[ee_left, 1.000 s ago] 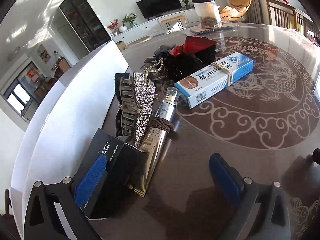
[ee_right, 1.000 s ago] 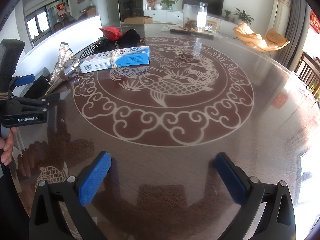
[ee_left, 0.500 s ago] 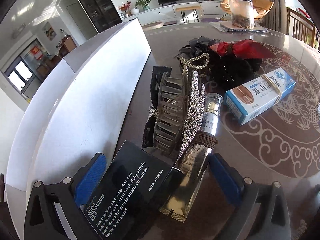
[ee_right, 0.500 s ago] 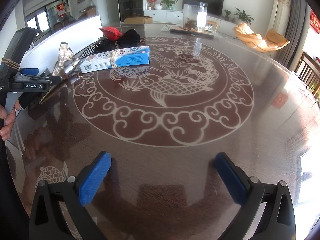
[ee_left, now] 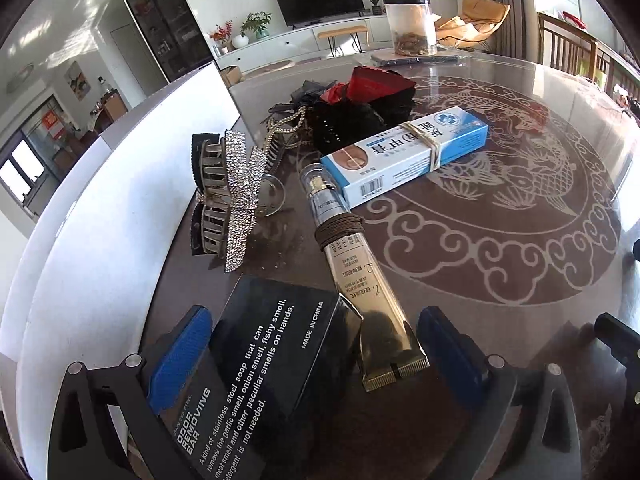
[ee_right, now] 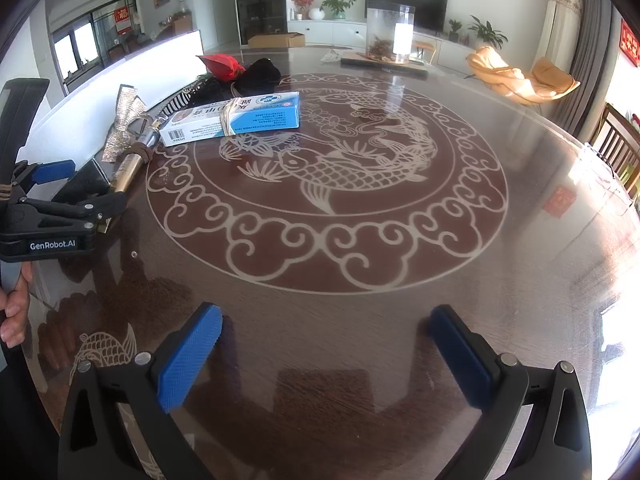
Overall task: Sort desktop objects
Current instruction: 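Reach the open left tool down to the black 'Odor Removing Bar' box, then close the left tool on the black box and lift it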
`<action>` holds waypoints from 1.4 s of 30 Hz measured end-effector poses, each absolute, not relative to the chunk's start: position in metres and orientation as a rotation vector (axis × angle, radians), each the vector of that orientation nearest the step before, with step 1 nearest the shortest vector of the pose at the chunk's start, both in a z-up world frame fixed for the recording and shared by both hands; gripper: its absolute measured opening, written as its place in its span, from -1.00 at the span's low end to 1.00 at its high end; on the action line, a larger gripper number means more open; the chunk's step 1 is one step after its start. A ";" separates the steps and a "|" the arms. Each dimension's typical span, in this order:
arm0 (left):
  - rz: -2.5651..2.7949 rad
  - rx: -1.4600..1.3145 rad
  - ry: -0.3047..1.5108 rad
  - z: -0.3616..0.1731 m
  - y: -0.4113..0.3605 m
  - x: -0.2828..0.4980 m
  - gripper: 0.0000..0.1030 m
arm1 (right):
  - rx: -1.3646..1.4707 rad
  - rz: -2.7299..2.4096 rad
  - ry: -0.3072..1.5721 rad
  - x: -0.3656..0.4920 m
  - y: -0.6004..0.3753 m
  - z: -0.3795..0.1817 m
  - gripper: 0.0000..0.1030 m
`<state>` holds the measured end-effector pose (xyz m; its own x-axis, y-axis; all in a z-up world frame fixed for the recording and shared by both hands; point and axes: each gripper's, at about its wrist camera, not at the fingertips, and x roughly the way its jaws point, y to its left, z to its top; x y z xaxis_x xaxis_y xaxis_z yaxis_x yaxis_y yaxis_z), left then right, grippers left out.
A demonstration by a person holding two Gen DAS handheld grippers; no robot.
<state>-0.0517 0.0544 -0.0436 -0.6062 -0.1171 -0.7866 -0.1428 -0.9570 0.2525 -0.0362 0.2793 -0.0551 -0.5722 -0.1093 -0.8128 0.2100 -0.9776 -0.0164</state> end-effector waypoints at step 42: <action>2.586 -1.292 -0.026 -0.020 -0.040 -0.036 -0.43 | 1.349 -2.631 0.165 -0.036 0.279 -0.055 1.00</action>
<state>-0.0359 -0.0399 -0.0200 -0.5757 0.2297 -0.7847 -0.2136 -0.9686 -0.1269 -0.0359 0.2793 -0.0551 -0.5722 -0.1092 -0.8128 0.2099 -0.9776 -0.0164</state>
